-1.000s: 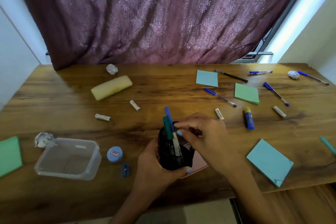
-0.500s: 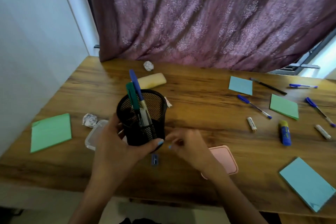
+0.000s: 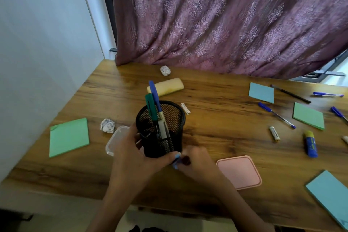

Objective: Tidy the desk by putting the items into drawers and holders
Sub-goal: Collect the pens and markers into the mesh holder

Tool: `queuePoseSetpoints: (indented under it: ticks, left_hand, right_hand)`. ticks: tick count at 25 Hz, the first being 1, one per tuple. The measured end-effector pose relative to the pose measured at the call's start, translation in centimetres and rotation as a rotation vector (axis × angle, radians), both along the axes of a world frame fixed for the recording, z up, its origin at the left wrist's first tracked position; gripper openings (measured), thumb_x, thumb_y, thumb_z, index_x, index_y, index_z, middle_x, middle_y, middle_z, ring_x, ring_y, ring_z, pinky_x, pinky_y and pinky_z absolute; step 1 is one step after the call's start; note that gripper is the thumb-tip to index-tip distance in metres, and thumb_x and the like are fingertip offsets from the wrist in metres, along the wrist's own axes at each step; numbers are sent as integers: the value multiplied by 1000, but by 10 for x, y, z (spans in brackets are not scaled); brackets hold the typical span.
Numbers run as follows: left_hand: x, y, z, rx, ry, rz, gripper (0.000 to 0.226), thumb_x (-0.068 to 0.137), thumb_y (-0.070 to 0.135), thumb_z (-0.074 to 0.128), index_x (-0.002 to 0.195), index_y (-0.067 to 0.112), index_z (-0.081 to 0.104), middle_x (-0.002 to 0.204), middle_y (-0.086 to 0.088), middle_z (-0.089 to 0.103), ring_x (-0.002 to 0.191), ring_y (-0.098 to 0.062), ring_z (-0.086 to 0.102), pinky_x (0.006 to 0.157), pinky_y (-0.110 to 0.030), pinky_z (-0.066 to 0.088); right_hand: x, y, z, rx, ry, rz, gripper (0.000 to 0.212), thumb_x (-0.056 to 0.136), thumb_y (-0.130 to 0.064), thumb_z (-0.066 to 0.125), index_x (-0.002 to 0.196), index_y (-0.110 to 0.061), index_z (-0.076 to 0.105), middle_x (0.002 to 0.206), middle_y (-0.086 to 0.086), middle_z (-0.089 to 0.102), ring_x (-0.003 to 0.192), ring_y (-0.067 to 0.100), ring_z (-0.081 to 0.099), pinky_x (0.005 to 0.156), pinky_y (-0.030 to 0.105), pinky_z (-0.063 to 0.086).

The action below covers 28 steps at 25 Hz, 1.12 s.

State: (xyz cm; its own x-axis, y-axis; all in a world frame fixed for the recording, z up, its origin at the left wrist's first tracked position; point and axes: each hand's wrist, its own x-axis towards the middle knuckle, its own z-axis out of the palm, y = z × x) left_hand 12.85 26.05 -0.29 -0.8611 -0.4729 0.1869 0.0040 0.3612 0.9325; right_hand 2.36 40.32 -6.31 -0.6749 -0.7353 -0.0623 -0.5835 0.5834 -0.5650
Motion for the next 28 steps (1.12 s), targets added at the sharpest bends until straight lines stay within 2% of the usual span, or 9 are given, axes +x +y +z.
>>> queuePoseSetpoints:
  ticks: [3, 6, 8, 10, 14, 17, 21, 25, 28]
  left_hand:
    - [-4, 6, -2, 1, -10, -77, 72, 45, 25, 90, 101, 45, 51, 97, 45, 57, 101, 21, 51, 76, 7, 38]
    - [-10, 17, -9, 35, -46, -195, 75, 43, 31, 89, 104, 48, 49, 102, 42, 58, 101, 20, 52, 79, 4, 41]
    - [-16, 27, -14, 10, -67, -273, 77, 40, 43, 86, 107, 48, 49, 107, 37, 59, 103, 15, 55, 82, -3, 45]
    - [-21, 37, -19, 16, -83, -316, 77, 38, 45, 87, 106, 48, 50, 107, 33, 61, 101, 13, 57, 80, -5, 47]
    - [-32, 49, -29, 129, -100, -450, 79, 46, 10, 92, 112, 33, 55, 103, 25, 67, 97, 10, 62, 76, -3, 46]
    - [-39, 57, -33, 141, -105, -515, 81, 47, 9, 91, 112, 35, 51, 101, 18, 68, 98, 12, 60, 76, -1, 44]
    - [-52, 68, -43, 164, -129, -569, 80, 41, 23, 91, 107, 43, 51, 102, 21, 68, 97, 12, 60, 77, -4, 45]
    - [-75, 85, -56, 229, -188, -509, 82, 25, 39, 86, 100, 46, 53, 100, 30, 66, 99, 8, 61, 89, -22, 50]
    - [-95, 103, -58, 259, -206, -514, 85, 22, 33, 85, 100, 43, 54, 94, 33, 66, 93, 11, 62, 83, -17, 50]
  right_hand:
    - [-15, 24, 30, -139, -17, -270, 15, 86, -14, 65, 95, -25, 69, 83, -22, 56, 78, -6, 56, 68, 2, 39]
    - [-5, 47, 95, -621, -121, -506, 27, 81, -7, 67, 86, -33, 64, 71, -11, 68, 68, 1, 64, 63, 12, 50]
    - [14, 57, 131, -807, -98, -475, 28, 74, -2, 72, 85, -26, 63, 74, -6, 72, 63, 8, 66, 59, 14, 53]
    - [30, 56, 147, -660, -32, -373, 26, 70, -7, 76, 81, -27, 65, 77, -8, 72, 69, 9, 68, 62, 16, 55]
    - [32, 56, 135, -186, 43, -377, 20, 74, -11, 75, 78, -30, 69, 76, -15, 69, 76, -1, 66, 68, 14, 54]
    - [31, 57, 122, -62, 61, -417, 20, 78, -13, 71, 88, -30, 71, 84, -18, 68, 78, -4, 63, 70, 8, 51]
    - [30, 70, 118, -63, 34, -482, 26, 81, -10, 67, 100, -27, 72, 93, -16, 70, 83, -6, 62, 72, 1, 46]
    - [-4, 110, 119, -436, 135, -716, 23, 79, -8, 71, 76, -31, 69, 73, -17, 70, 68, -2, 65, 64, 6, 47]
    - [-80, 152, 88, -320, 316, -881, 14, 80, -8, 69, 76, -21, 70, 70, -10, 69, 65, 4, 65, 58, 8, 44]
